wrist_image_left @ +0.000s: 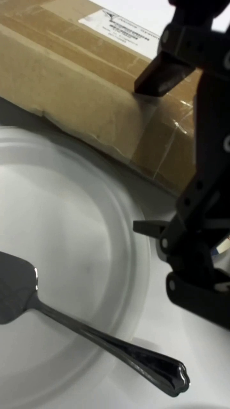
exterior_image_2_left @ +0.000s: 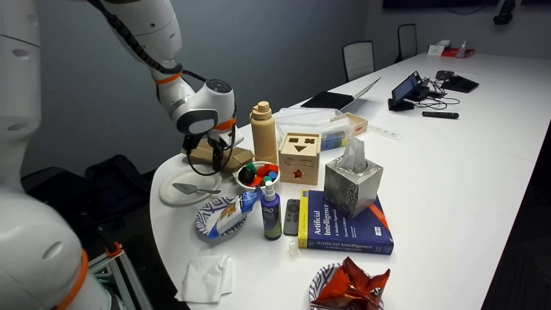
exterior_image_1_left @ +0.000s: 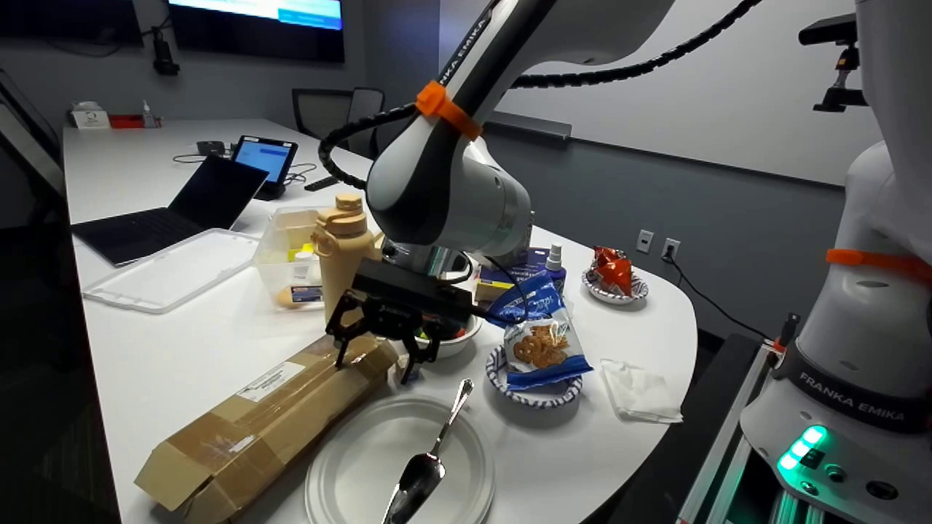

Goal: Open the lid of the cardboard box

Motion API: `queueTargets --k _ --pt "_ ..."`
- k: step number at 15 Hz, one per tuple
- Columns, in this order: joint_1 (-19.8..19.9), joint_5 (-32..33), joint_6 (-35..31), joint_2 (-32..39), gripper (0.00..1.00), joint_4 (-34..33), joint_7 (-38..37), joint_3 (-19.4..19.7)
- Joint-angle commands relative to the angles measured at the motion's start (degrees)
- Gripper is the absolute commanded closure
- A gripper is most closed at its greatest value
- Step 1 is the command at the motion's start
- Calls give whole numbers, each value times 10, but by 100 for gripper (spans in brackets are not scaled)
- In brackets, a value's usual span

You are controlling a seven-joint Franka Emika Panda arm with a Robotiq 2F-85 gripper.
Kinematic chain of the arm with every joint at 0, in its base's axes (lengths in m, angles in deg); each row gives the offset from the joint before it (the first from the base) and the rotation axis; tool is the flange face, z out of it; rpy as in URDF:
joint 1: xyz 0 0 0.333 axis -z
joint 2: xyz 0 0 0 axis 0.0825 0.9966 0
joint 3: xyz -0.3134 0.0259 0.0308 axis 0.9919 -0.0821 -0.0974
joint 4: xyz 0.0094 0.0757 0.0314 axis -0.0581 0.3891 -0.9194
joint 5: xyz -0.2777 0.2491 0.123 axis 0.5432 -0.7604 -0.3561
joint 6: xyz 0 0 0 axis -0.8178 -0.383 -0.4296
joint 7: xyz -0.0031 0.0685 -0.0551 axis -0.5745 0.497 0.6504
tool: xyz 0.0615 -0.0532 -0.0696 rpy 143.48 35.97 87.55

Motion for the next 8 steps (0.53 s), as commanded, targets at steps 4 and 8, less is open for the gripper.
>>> queueTargets --k 4,8 --pt "-5 -7 -17 15 0 -7 -6 2" --pt "-9 6 -13 20 0 -16 -8 13"
